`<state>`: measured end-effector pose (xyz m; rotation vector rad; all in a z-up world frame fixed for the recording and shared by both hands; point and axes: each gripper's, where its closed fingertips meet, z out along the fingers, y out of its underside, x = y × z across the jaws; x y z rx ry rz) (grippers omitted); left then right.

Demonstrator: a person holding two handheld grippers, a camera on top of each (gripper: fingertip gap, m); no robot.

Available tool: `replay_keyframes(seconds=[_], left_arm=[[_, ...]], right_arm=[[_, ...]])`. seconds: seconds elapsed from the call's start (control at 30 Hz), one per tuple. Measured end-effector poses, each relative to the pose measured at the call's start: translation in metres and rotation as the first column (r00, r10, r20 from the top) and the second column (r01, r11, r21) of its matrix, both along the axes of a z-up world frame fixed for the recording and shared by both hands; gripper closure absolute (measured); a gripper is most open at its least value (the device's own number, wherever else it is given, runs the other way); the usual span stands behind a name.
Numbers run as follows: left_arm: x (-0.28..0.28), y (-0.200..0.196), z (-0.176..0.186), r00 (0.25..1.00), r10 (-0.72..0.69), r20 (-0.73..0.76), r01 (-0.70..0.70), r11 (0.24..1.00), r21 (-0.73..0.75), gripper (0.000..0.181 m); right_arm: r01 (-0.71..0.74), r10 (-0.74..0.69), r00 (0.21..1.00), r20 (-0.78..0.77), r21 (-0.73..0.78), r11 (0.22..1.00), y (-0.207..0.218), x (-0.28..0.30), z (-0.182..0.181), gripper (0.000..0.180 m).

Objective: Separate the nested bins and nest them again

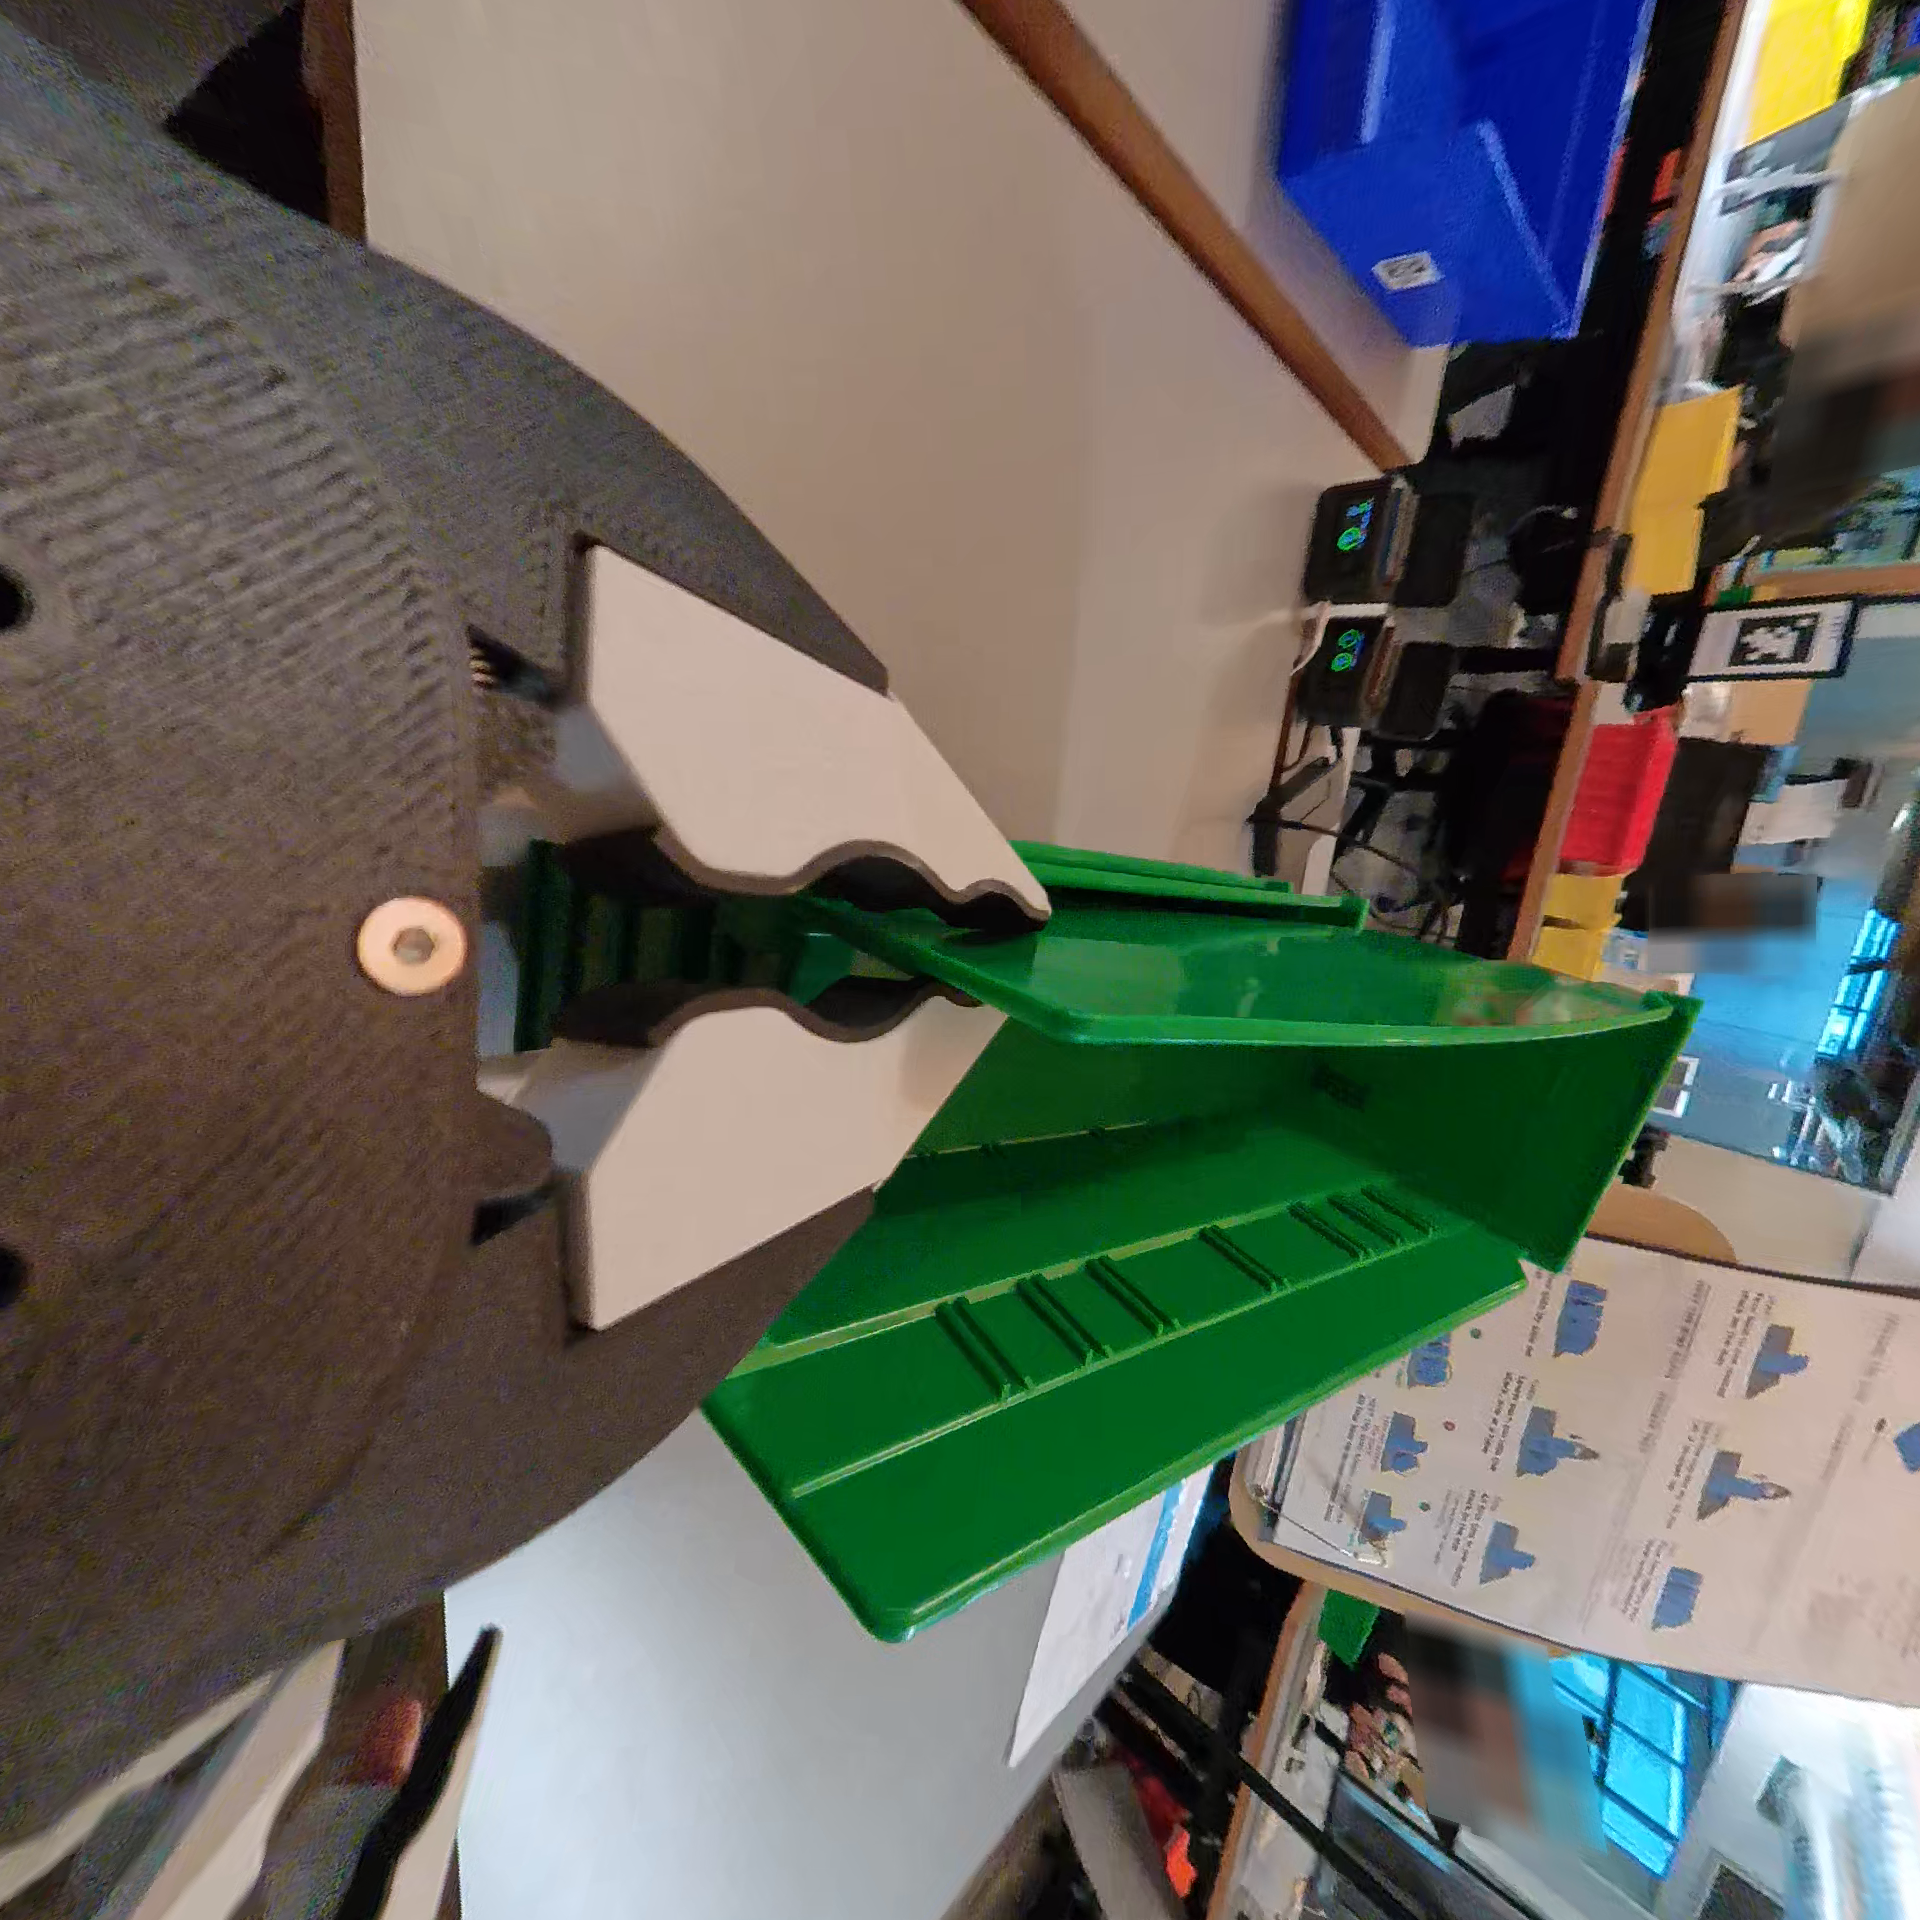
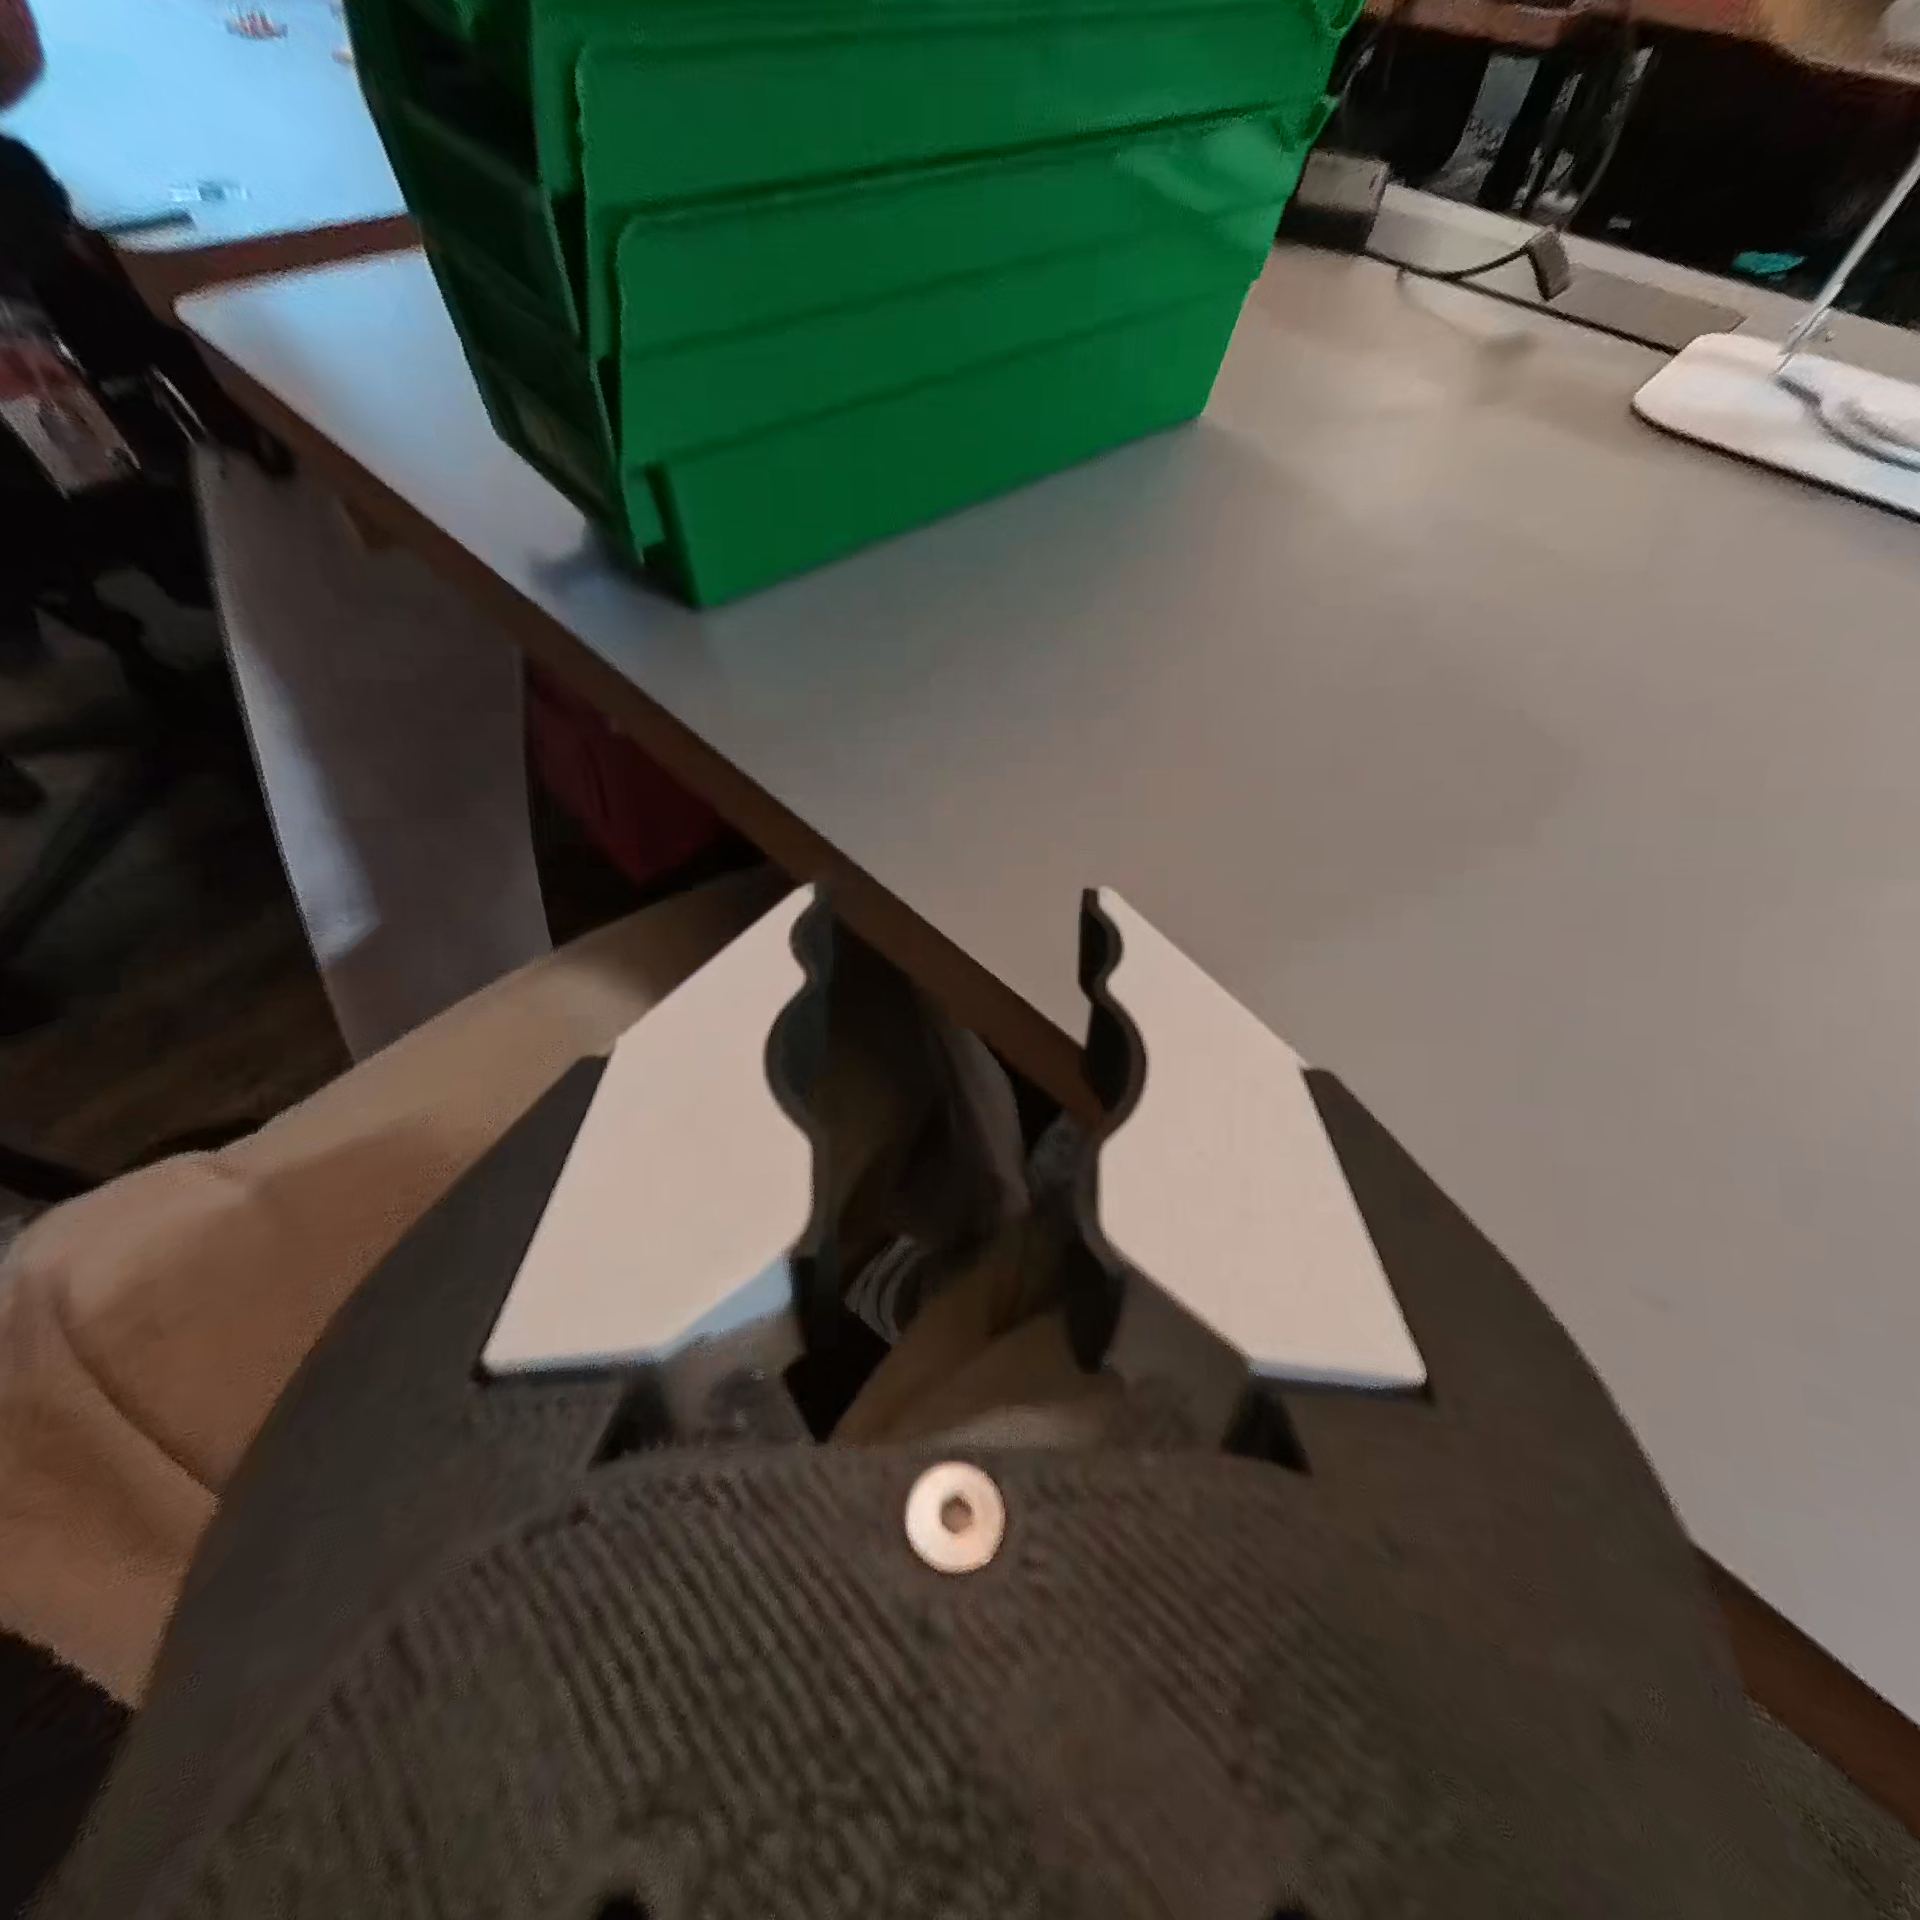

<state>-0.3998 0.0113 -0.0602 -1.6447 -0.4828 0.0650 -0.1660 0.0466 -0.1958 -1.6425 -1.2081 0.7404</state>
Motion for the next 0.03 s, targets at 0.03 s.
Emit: replay_keyframes(seconds=[0.03], left_arm=[[-0.0009,0.0012,-0.0025,1.0,-0.008,0.028,0.007,1.0,0.005,0.178]], right_arm=[[-0.007,0.006,1.0,0.016,0.007,1.0,-0.0008,0.0006,-0.0025,0.132]])
